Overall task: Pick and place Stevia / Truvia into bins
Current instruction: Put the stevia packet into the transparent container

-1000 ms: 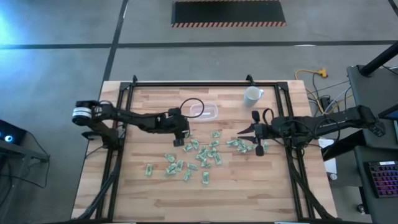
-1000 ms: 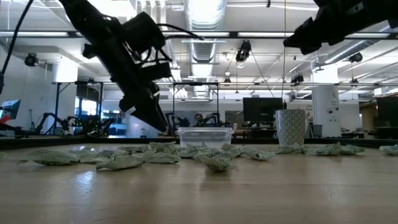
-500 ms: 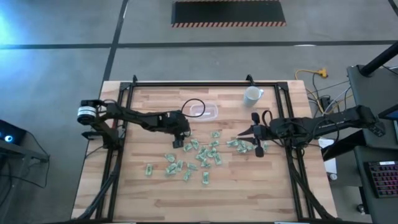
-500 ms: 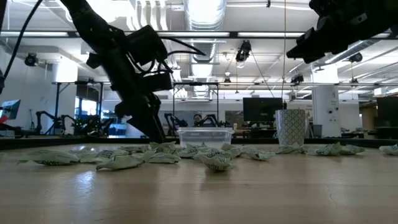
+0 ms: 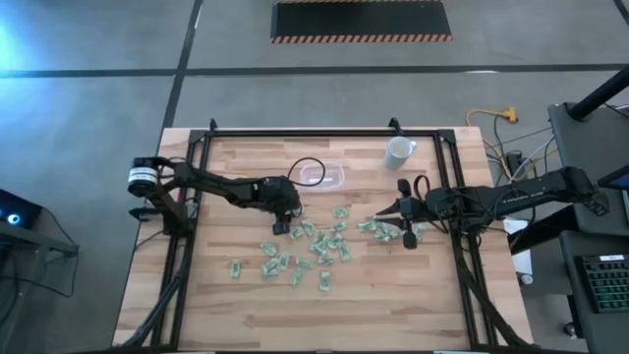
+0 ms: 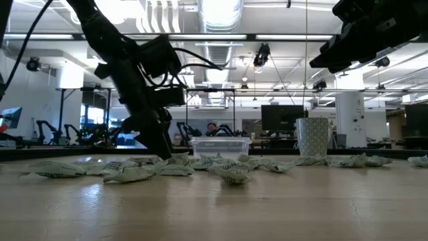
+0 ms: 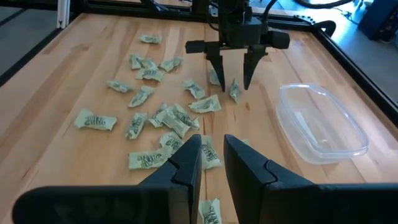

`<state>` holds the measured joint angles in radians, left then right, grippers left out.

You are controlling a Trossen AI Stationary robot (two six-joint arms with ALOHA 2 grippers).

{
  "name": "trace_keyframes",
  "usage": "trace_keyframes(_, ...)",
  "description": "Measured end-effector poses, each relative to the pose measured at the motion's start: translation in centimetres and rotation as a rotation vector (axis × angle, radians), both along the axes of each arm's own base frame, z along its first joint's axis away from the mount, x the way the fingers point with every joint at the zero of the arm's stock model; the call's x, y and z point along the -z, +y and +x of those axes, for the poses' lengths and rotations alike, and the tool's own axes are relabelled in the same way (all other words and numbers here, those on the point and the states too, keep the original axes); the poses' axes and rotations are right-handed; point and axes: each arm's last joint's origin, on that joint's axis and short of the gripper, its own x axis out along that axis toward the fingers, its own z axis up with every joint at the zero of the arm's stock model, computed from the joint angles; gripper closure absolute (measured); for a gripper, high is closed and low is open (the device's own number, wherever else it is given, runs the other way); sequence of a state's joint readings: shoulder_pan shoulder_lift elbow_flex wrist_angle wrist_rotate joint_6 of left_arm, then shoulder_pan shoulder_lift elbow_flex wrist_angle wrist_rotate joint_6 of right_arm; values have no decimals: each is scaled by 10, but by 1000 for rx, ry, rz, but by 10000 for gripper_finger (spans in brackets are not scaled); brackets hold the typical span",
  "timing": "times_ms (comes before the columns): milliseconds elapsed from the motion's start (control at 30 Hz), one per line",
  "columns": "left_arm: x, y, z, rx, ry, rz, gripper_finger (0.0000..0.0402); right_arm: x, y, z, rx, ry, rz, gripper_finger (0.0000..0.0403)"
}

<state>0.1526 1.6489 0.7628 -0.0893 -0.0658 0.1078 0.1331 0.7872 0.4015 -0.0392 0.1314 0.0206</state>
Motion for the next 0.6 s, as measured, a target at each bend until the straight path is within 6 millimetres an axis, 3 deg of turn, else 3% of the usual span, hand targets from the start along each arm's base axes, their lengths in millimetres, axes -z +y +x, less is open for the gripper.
trace_keyframes(200, 0, 0, 0, 5, -1, -6, 242, 0, 0, 0, 3, 0, 6, 344)
trace_keyframes(533, -3, 0, -1, 11, -4, 0, 386, 1, 0, 0, 2, 8, 5, 344)
trace_keyframes(600, -4, 0, -1, 13, -6, 1, 395, 2, 0, -1, 3, 11, 4, 344)
